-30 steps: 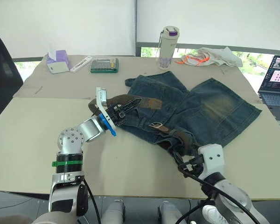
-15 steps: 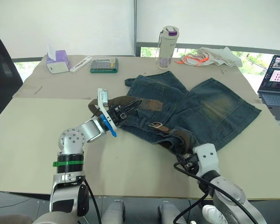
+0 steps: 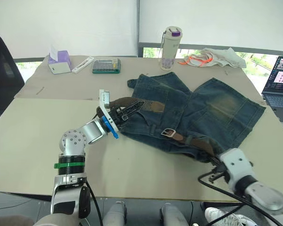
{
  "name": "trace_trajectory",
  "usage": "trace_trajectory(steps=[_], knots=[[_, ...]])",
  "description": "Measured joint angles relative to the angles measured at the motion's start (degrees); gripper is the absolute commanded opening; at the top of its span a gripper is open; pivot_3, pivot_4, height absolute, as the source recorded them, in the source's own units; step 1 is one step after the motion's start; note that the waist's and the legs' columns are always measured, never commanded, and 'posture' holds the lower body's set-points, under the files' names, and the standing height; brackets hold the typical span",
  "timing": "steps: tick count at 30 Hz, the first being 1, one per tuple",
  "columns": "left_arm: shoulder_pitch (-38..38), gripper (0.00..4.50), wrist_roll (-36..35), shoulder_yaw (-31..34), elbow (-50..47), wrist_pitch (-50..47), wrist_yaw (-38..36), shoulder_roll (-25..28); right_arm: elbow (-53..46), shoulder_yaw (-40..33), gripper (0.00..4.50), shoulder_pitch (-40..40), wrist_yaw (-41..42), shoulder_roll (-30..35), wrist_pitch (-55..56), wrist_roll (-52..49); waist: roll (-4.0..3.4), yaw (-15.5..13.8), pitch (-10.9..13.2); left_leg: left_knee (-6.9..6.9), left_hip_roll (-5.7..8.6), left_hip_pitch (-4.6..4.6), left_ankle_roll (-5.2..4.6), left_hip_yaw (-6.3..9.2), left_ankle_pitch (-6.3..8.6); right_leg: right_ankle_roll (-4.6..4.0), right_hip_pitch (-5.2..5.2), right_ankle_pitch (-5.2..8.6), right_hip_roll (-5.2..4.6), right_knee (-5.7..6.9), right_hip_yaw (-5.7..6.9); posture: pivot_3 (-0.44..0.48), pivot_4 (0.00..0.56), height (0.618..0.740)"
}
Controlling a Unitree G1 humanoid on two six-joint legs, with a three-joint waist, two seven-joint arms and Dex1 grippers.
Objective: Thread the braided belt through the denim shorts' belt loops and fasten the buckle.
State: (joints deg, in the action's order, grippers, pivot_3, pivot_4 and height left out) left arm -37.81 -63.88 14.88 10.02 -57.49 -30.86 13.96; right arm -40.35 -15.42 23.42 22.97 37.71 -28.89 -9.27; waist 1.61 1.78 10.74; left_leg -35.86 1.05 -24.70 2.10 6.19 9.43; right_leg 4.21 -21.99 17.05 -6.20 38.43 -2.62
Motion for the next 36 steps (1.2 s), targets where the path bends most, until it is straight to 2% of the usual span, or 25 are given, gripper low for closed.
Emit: trace_trajectory(steps=[5,8,17,23,26,31,36], knots=[[0.05,0.0,1.28,-0.04,0.01,0.04,-0.95,0.06,2.81,-4.11,0.02,1.99,6.69,1.71,3.94,-1.12,0.0,0.05,0.0,0.0,-0.01,0.01,0.0,-0.01,0.0,0.0,0.01,0.0,0.0,0.0,0.0,0.0,0.15,0.74],[0.45,0.0,2.43,-0.05,0.01,0.14,-1.22,0.3,2.83,-5.71,1.26,2.3,10.17,1.9,3.97,-3.07,0.0,0.13,0.0,-0.01,-0.01,0.01,0.0,-0.01,0.0,0.0,0.03,0.0,0.0,0.0,-0.01,0.0,0.15,0.74],[4.27,0.0,6.72,-0.44,-2.0,-0.58,1.56,2.95,1.55,-15.66,4.41,5.49,21.37,2.86,2.03,-17.03,-0.01,0.11,-0.01,-0.01,-0.01,0.04,0.0,-0.01,0.0,0.0,0.08,0.0,-0.01,-0.02,0.0,0.0,0.15,0.74],[7.88,0.0,9.1,-1.85,-6.34,-3.6,7.44,3.42,-2.24,-19.57,4.46,6.94,26.55,4.88,-1.96,-26.98,-0.01,0.27,0.0,-0.02,-0.02,0.11,0.0,-0.01,0.0,0.0,0.17,0.0,-0.01,-0.02,0.0,0.0,0.15,0.74],[8.33,0.0,9.8,-1.57,-7.09,-5.45,12.73,0.57,-4.54,-17.5,4.46,0.5,24.04,4.7,-2.86,-30.36,0.0,0.28,0.0,-0.03,-0.02,0.35,0.01,0.0,0.01,0.0,0.48,0.0,-0.02,-0.1,0.02,0.0,0.15,0.74],[9.06,0.0,10.27,-1.35,-7.38,-8.26,20.44,-3.99,-4.45,-8.09,4.46,-6.39,20.51,3.8,0.36,-24.89,0.01,-0.4,-0.01,-0.02,0.01,0.46,0.02,0.01,0.06,0.02,0.75,0.01,-0.06,-0.44,0.11,0.0,0.15,0.74],[9.34,0.0,10.53,-0.68,-8.46,-9.48,25.54,-7.29,-2.58,-3.87,4.46,-9.32,19.73,3.19,2.96,-21.3,0.02,-1.06,-0.02,-0.02,0.05,0.44,0.02,0.01,0.06,0.02,0.75,0.0,-0.09,-0.44,0.12,0.0,0.15,0.74]])
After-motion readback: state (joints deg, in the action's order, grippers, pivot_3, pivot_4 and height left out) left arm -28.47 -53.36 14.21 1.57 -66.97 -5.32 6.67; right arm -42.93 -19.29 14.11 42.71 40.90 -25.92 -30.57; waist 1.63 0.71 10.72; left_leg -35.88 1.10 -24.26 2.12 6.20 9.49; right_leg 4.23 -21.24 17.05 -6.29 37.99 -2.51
